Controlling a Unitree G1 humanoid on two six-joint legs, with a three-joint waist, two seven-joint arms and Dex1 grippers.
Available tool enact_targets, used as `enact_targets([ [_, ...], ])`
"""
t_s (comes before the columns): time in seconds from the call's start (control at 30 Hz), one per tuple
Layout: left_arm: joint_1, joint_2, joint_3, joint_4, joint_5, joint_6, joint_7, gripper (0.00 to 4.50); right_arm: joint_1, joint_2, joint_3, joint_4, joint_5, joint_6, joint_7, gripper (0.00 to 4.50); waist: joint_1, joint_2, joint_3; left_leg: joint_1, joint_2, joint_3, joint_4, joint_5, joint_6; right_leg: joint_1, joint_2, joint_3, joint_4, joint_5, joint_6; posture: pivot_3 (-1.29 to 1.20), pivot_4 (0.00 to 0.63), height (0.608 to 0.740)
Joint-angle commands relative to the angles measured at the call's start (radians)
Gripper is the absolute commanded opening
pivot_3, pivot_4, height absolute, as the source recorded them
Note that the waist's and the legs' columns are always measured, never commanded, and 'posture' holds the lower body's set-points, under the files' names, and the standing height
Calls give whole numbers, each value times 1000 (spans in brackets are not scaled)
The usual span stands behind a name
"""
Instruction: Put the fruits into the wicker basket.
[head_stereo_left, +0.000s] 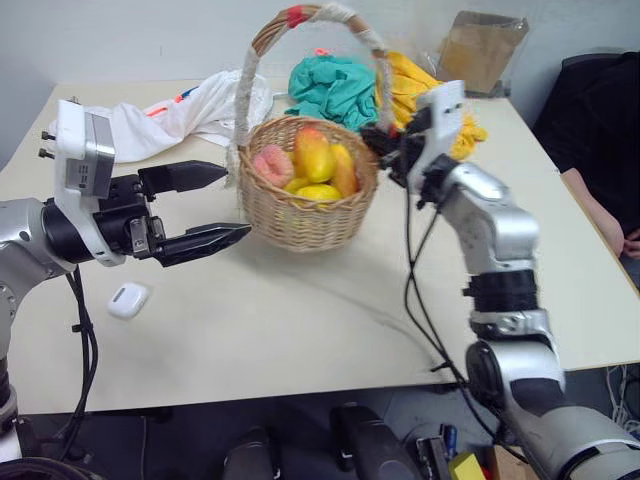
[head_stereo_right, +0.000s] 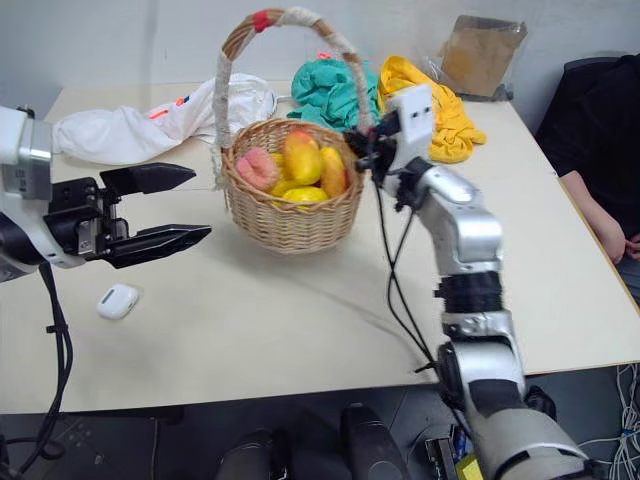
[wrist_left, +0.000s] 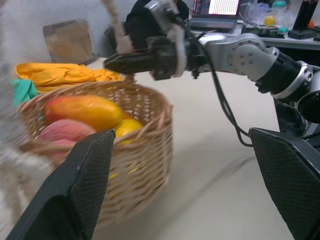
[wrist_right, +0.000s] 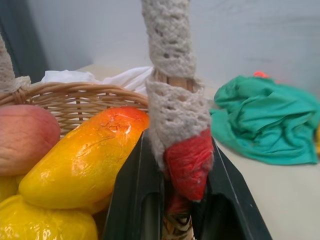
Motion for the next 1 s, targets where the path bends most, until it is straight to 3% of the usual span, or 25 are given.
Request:
enact_targets([
  [0.03, -39, -27, -33, 23, 40, -55, -10, 4500, 89, -170, -164, -186, 54, 61, 12, 268, 15, 0, 0, 0, 0, 0, 0, 0, 0, 0, 0, 0, -1, 0, 0, 0, 150, 740],
  [0.17, -104, -74, -102, 75, 70, -87, -48, 4500, 232, -297, -292, -177, 47, 61, 3, 268, 21, 0, 0, 2, -1, 1, 0, 0, 1, 3, 0, 1, -3, 1, 2, 0, 150, 740],
  [0.33, -182, -131, -172, 134, 85, -98, -104, 4500, 357, -270, -376, -103, 42, -23, -48, 268, 9, 0, 0, 7, -1, 5, 0, 0, 0, 6, 2, 5, -2, 2, 3, 0, 150, 740],
  [0.57, -231, -180, -222, 192, 124, -110, -151, 4500, 499, -268, -433, -95, 75, -111, -21, 2572, 7, 1, 0, 8, 0, 4, 0, 1, -1, 6, 4, 6, 0, 2, 3, 0, 150, 740],
  [0.73, -247, -186, -223, 236, 135, -108, -189, 4500, 762, -527, -658, -168, 198, 79, 240, 4335, 37, 7, 1, 6, -2, 3, -2, 1, 0, 5, 3, 6, -2, 1, 5, 0, 150, 740],
  [0.83, -251, -179, -229, 265, 154, -120, -225, 4500, 922, -715, -852, -48, 195, 173, 464, 4457, 43, 6, 2, 7, -2, 3, -1, 0, 2, 8, 3, 6, -5, 1, 6, 0, 150, 740],
  [1.0, -257, -163, -229, 299, 172, -126, -288, 4500, 1101, -864, -1085, 103, 195, 268, 786, 4457, 37, 4, 2, 15, 1, 2, -3, 0, 2, 22, 11, 5, -22, 5, 6, 0, 150, 740],
])
